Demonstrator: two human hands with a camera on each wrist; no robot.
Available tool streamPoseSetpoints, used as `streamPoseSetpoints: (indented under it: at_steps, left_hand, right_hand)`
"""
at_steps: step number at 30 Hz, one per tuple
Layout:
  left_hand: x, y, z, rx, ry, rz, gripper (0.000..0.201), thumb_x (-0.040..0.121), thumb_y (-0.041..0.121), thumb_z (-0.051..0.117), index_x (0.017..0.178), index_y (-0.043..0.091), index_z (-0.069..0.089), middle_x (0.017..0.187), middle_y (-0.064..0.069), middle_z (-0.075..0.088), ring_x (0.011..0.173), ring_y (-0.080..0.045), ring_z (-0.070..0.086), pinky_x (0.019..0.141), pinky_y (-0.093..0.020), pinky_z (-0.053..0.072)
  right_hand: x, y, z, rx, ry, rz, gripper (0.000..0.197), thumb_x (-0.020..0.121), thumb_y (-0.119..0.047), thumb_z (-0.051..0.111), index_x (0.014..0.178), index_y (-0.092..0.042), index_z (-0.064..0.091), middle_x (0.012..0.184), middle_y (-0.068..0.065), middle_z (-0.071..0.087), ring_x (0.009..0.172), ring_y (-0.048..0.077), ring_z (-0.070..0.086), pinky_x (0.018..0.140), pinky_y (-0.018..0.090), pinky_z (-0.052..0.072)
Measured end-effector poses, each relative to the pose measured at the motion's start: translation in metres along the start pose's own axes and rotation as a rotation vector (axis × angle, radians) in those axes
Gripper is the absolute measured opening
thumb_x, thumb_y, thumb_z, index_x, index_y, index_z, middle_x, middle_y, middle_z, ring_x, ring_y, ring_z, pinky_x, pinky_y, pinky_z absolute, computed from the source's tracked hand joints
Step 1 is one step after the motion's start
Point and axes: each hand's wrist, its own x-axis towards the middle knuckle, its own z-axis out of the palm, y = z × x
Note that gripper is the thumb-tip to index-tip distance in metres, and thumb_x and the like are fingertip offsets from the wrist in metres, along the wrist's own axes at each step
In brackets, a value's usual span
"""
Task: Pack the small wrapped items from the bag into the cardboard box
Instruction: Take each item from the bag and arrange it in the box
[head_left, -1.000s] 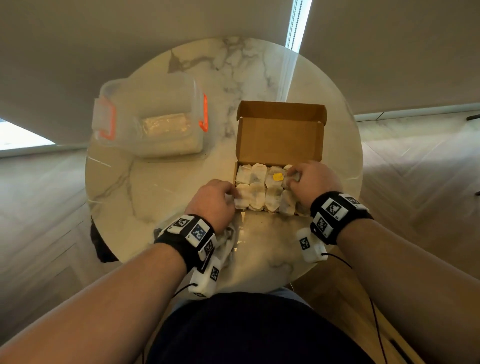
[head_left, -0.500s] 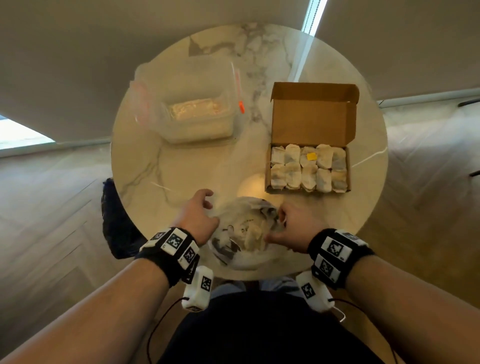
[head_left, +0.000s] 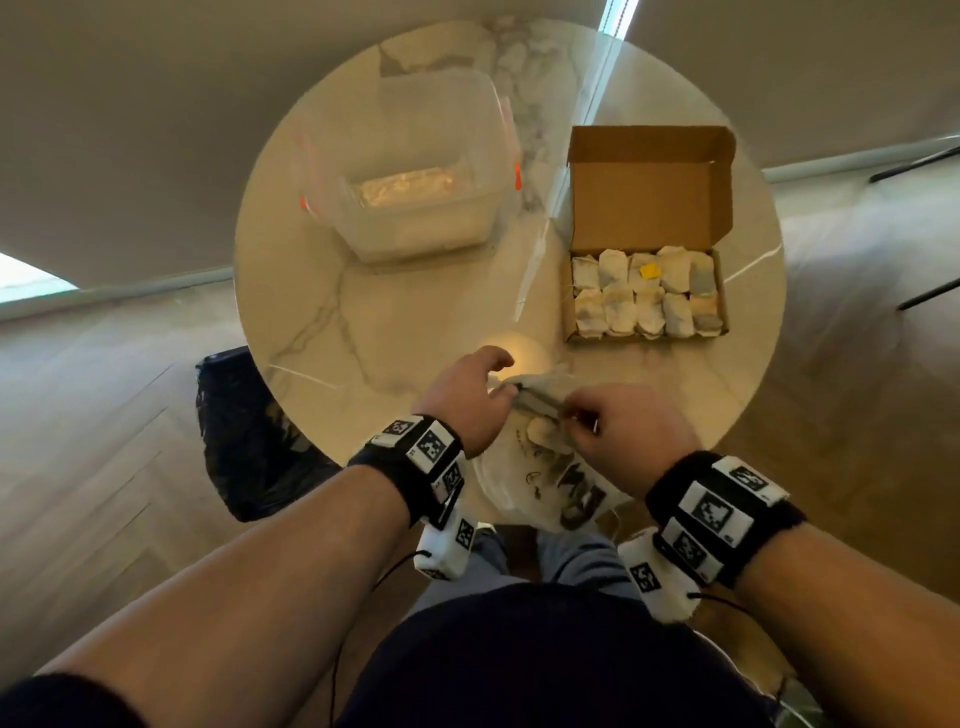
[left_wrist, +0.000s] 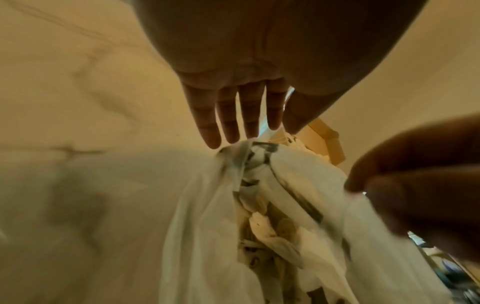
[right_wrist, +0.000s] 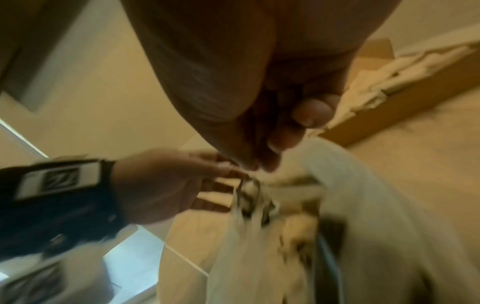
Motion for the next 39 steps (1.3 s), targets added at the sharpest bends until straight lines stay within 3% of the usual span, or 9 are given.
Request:
streamPoseSetpoints:
  at_steps: [4, 7, 10, 13, 20, 23, 26, 31, 39]
  left_hand:
    - [0.011, 0.012, 0.012, 0.081, -0.134, 0.056, 0.039, 0.108, 0.036, 0.047, 0.144, 0.026, 0.058, 0.14, -0.002, 0.065, 0.122, -0.024, 0.062, 0.098, -0.031, 0.047]
    - [0.011, 0.011, 0.02, 0.071, -0.249, 0.006, 0.036, 0.11, 0.036, 0.039, 0.127, 0.023, 0.069, 0.116, -0.007, 0.074, 0.091, -0.02, 0.063, 0.077, -0.028, 0.043]
    - [0.008, 0.006, 0.027, -0.035, -0.294, -0.084, 0.028, 0.108, 0.028, 0.046, 0.118, 0.016, 0.069, 0.089, -0.006, 0.071, 0.07, -0.018, 0.066, 0.061, -0.032, 0.055]
    - [0.007, -0.003, 0.028, -0.145, -0.332, -0.168, 0.02, 0.102, 0.03, 0.061, 0.108, 0.014, 0.072, 0.091, -0.009, 0.072, 0.076, -0.023, 0.072, 0.071, -0.039, 0.066]
    - [0.007, -0.026, 0.03, -0.283, -0.217, -0.283, 0.018, 0.073, 0.041, 0.078, 0.075, 0.023, 0.075, 0.085, -0.012, 0.077, 0.089, -0.033, 0.076, 0.086, -0.053, 0.063]
    - [0.002, -0.025, 0.032, -0.547, -0.159, -0.369, 0.01, 0.077, 0.024, 0.076, 0.079, 0.018, 0.068, 0.091, -0.02, 0.073, 0.096, -0.042, 0.074, 0.088, -0.061, 0.061]
    - [0.0, -0.022, 0.031, -0.778, -0.105, -0.47, 0.01, 0.093, -0.002, 0.065, 0.092, 0.007, 0.061, 0.094, -0.02, 0.066, 0.088, -0.035, 0.07, 0.089, -0.056, 0.062]
    - [0.004, -0.025, 0.027, -0.812, -0.143, -0.532, 0.014, 0.092, -0.001, 0.068, 0.104, 0.005, 0.073, 0.105, -0.023, 0.075, 0.093, -0.033, 0.075, 0.072, -0.041, 0.063]
    - [0.006, -0.034, 0.021, -0.806, -0.14, -0.452, 0.019, 0.094, -0.006, 0.058, 0.094, 0.006, 0.072, 0.085, -0.014, 0.074, 0.078, -0.024, 0.074, 0.077, -0.044, 0.063]
  right_hand:
    - [-0.011, -0.002, 0.035, -0.078, -0.286, 0.166, 0.025, 0.1, -0.028, 0.055, 0.12, -0.023, 0.069, 0.109, 0.004, 0.071, 0.1, 0.025, 0.067, 0.082, 0.032, 0.052]
    - [0.001, 0.006, 0.05, 0.023, -0.217, 0.147, 0.055, 0.095, -0.022, 0.058, 0.148, -0.034, 0.051, 0.144, 0.005, 0.059, 0.129, 0.03, 0.057, 0.108, 0.039, 0.047]
    - [0.01, 0.008, 0.061, 0.012, -0.141, 0.103, 0.058, 0.093, -0.037, 0.067, 0.148, -0.042, 0.049, 0.141, 0.006, 0.048, 0.129, 0.032, 0.052, 0.104, 0.043, 0.049]
    - [0.013, 0.006, 0.07, 0.002, -0.081, 0.086, 0.06, 0.086, -0.047, 0.077, 0.142, -0.044, 0.054, 0.133, 0.004, 0.042, 0.127, 0.03, 0.047, 0.1, 0.043, 0.052]
    - [0.012, 0.004, 0.072, 0.153, -0.026, 0.065, 0.1, 0.072, -0.048, 0.087, 0.154, -0.032, 0.034, 0.155, 0.002, 0.036, 0.139, 0.026, 0.043, 0.11, 0.042, 0.047]
    - [0.012, 0.007, 0.067, 0.223, -0.017, 0.122, 0.107, 0.064, -0.056, 0.09, 0.152, -0.029, 0.035, 0.153, 0.0, 0.038, 0.136, 0.024, 0.048, 0.11, 0.044, 0.049]
    - [0.013, 0.012, 0.061, 0.268, -0.043, 0.153, 0.11, 0.063, -0.051, 0.092, 0.153, -0.028, 0.034, 0.154, 0.0, 0.041, 0.135, 0.023, 0.051, 0.111, 0.042, 0.048]
    - [0.016, 0.014, 0.058, 0.318, -0.048, 0.177, 0.096, 0.065, -0.046, 0.093, 0.144, -0.027, 0.042, 0.143, -0.002, 0.056, 0.127, 0.02, 0.058, 0.107, 0.038, 0.05]
    - [0.019, 0.001, 0.068, 0.293, -0.041, 0.083, 0.087, 0.076, -0.038, 0.088, 0.151, -0.034, 0.043, 0.15, -0.001, 0.054, 0.133, 0.023, 0.055, 0.11, 0.04, 0.048]
